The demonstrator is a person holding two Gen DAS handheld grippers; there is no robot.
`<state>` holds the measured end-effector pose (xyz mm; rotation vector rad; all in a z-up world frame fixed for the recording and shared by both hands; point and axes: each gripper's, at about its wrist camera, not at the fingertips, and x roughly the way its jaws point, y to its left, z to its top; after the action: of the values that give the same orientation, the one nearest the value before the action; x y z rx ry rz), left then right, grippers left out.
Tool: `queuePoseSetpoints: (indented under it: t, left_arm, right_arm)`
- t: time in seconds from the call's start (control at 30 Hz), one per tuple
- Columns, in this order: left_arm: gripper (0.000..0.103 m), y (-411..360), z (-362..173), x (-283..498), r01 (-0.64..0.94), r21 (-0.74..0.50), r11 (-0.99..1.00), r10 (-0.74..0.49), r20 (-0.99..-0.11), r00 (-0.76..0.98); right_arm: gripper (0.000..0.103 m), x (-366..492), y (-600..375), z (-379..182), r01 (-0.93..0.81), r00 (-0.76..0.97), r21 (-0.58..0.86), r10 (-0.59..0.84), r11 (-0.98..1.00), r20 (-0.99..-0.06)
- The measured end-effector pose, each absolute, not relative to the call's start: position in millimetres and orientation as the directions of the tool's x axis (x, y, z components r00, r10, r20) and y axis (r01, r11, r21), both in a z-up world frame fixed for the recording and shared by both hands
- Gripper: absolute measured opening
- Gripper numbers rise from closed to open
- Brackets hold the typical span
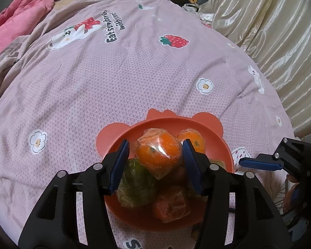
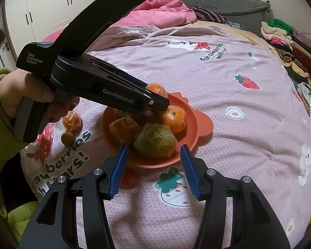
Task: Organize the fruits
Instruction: 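Lower both fruits onto the plate and open both grippers, then lift both open grippers away from the filled plate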
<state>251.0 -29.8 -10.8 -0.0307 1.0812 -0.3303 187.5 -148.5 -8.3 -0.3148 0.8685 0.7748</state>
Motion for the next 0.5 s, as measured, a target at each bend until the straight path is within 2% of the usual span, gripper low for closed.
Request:
queuePoseSetpoints:
  t: [0.5]
  left_arm:
    - [0.047,-28.6,-6.4,246.2,0.246,-0.186,0.951,-0.28,-0.854,0.438]
  right_arm:
    - [0.056,185.4,-151.1,-4.8,-0.713,0.412,0.05,0.476,0.699,-0.777]
